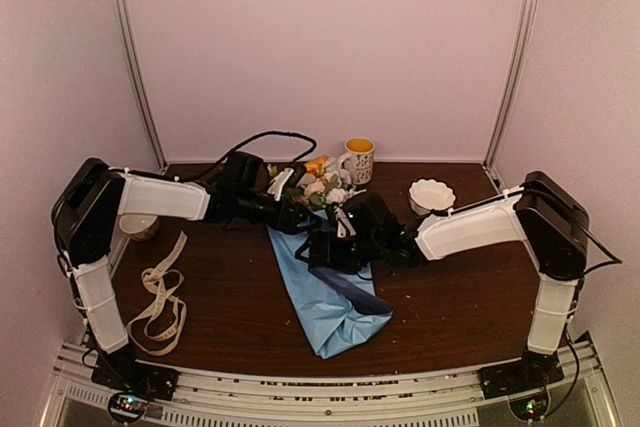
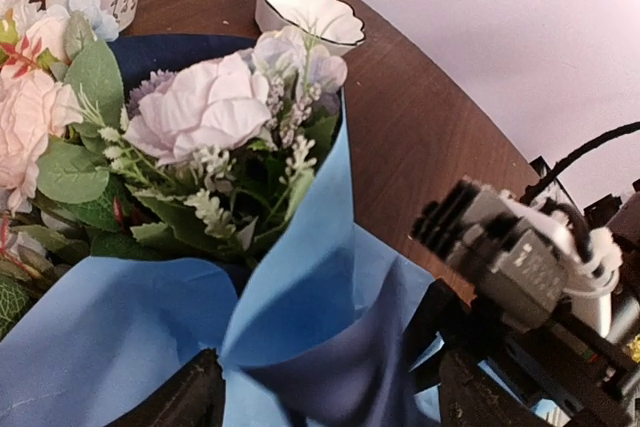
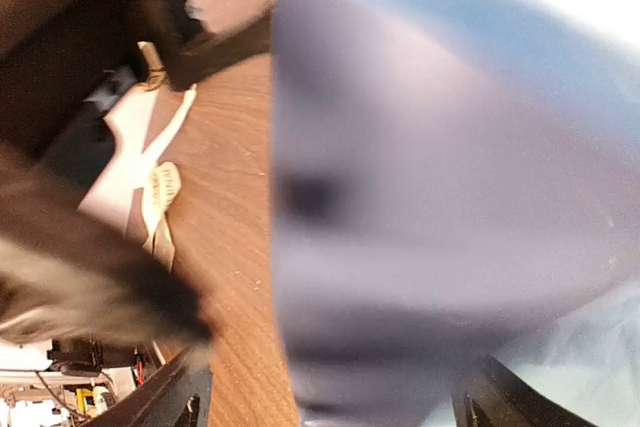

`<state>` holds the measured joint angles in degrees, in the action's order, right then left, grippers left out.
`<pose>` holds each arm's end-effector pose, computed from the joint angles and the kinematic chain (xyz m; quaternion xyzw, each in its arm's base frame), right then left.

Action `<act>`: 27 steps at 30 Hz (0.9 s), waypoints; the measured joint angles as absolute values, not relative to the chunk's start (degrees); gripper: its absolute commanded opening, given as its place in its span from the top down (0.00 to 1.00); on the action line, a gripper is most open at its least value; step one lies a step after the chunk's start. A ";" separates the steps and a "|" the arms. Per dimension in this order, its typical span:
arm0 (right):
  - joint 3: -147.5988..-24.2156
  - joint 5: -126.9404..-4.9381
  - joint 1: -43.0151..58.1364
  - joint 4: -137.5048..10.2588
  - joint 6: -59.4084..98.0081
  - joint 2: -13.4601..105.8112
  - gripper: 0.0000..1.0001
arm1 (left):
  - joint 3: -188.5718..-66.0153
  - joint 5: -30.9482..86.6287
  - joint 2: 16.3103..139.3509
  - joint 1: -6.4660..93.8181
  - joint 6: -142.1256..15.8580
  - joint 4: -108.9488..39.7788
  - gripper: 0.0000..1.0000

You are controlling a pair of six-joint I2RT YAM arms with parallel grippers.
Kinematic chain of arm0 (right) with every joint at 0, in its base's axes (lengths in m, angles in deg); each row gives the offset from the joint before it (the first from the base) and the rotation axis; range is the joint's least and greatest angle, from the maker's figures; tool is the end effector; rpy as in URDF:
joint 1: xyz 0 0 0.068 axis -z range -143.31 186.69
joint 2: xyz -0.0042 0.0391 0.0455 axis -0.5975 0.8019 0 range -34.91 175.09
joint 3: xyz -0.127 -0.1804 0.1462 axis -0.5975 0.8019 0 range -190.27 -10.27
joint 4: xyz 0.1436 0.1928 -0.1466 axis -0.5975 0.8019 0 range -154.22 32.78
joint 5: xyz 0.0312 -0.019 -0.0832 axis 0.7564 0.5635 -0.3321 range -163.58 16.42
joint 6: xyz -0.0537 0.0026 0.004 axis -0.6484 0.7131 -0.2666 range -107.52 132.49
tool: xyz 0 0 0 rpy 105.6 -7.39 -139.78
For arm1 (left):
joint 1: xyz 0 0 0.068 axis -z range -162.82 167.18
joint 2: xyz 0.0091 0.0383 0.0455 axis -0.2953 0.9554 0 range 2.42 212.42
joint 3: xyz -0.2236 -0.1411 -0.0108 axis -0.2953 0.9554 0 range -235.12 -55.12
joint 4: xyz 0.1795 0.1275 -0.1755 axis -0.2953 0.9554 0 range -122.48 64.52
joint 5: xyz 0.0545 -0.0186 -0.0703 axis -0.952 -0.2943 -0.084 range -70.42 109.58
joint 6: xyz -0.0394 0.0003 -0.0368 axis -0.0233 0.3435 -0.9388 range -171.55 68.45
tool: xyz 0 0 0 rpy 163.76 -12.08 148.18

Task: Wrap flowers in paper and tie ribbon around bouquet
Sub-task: Fold the two-thirds-folded wrapping paper at the center of the board.

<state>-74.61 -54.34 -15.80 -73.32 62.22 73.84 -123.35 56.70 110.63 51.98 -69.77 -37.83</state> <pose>0.2477 0.3421 0.1499 -0.0978 0.8737 0.4457 0.1688 0.3382 -0.2611 0.1729 0.2674 0.8093 -0.4488 0.2683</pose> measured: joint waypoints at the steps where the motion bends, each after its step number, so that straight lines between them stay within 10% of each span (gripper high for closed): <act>1: -74.43 -54.34 -15.82 -73.54 62.18 73.73 0.15 | -122.91 56.90 110.63 51.94 -70.01 -38.55 0.23; 16: -72.73 -52.87 -16.06 -79.18 62.22 72.40 0.16 | -121.82 58.36 110.63 51.33 -70.38 -38.28 0.24; 23: -73.73 -52.59 -16.09 -78.41 61.89 72.71 0.19 | -120.79 60.16 110.15 50.74 -72.07 -39.99 0.91; 27: -73.91 -52.89 -16.17 -75.94 60.69 72.66 0.20 | -120.40 60.64 110.15 50.65 -72.26 -40.45 1.00</act>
